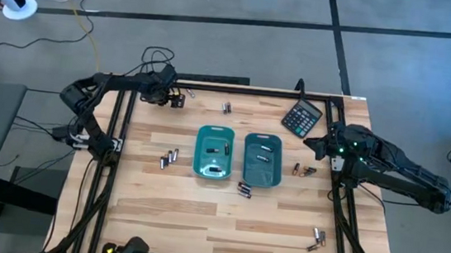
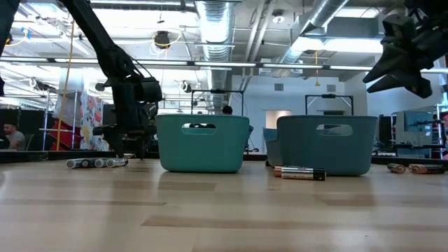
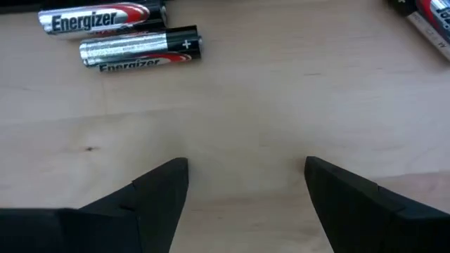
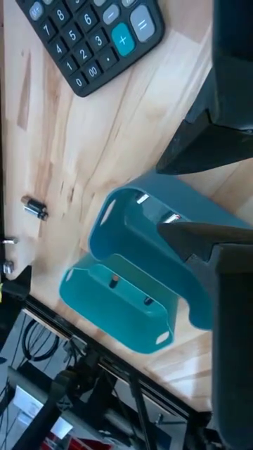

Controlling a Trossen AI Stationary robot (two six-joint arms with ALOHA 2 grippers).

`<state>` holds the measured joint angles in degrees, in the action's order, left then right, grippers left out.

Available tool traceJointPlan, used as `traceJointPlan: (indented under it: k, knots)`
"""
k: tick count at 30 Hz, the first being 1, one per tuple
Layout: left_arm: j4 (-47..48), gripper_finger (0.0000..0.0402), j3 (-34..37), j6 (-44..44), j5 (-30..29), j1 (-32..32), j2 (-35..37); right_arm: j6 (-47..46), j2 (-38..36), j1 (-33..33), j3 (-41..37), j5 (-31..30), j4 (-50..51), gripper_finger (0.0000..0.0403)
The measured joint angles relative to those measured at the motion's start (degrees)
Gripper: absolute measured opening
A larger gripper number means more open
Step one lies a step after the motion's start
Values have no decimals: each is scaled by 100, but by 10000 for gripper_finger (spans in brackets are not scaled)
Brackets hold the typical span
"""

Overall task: Sort batteries
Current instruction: Put the silver battery into the blue bin

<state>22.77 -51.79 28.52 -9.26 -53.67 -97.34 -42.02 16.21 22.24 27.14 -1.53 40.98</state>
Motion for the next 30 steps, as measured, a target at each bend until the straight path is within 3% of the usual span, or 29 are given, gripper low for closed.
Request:
traceJointPlan:
  k: [4,9,16,18,23,27,30]
  knots:
    - [-48,287,4,3,-83,2,-5,2,0,-2,0,1,12,136]
    - [-200,315,-30,756,-401,4,-27,2,0,-6,0,8,16,136]
    - [-153,319,-46,279,-483,-13,-37,0,0,-6,0,129,47,136]
    - [-129,320,-32,635,-494,8,-31,0,0,-6,0,143,71,136]
    - [-424,319,349,1599,-1166,287,-2,-4,0,-6,0,166,70,136]
    - [-763,318,611,1615,-1983,705,-6,5,-2,-11,0,172,93,136]
    - [-977,318,756,1277,-2231,864,-13,28,-1,-11,0,174,207,136]
